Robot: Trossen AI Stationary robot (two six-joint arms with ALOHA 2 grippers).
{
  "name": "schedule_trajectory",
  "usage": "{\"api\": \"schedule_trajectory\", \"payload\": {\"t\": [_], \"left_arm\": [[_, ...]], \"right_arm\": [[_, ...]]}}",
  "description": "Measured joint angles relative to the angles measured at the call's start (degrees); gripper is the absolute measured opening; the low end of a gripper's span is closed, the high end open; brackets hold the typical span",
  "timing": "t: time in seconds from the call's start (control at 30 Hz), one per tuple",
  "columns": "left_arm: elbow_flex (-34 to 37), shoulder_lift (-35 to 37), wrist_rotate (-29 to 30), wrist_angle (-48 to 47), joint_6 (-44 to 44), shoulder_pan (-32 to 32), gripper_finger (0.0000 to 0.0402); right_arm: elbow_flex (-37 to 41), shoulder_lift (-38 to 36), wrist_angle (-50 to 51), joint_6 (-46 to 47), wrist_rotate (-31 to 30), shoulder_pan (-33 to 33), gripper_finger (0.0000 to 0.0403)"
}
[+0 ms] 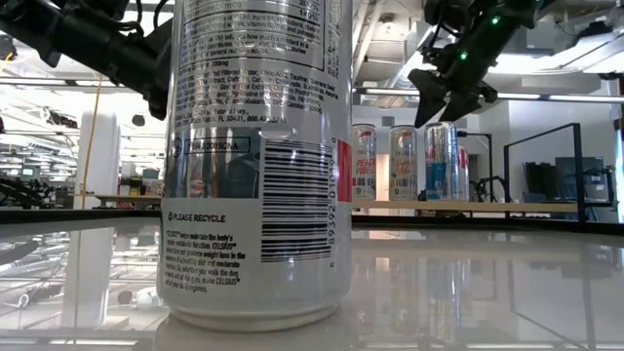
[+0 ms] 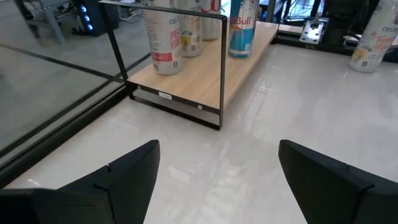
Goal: Place canned beverage on shelf
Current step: Put the top blue soda can on the shelf
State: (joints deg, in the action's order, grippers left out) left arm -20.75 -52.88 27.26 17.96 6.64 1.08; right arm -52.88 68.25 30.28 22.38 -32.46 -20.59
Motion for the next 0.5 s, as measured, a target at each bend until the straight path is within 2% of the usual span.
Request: {"api": "schedule_trajectory", "payload": {"t": [0.5], "left_arm": [[0.0,0.0,0.0,0.0,-0.1,0.0,0.0313]], "right_arm": [[0.0,-1.4,3.9,3.1,-0.9,2.7,0.031]]}}
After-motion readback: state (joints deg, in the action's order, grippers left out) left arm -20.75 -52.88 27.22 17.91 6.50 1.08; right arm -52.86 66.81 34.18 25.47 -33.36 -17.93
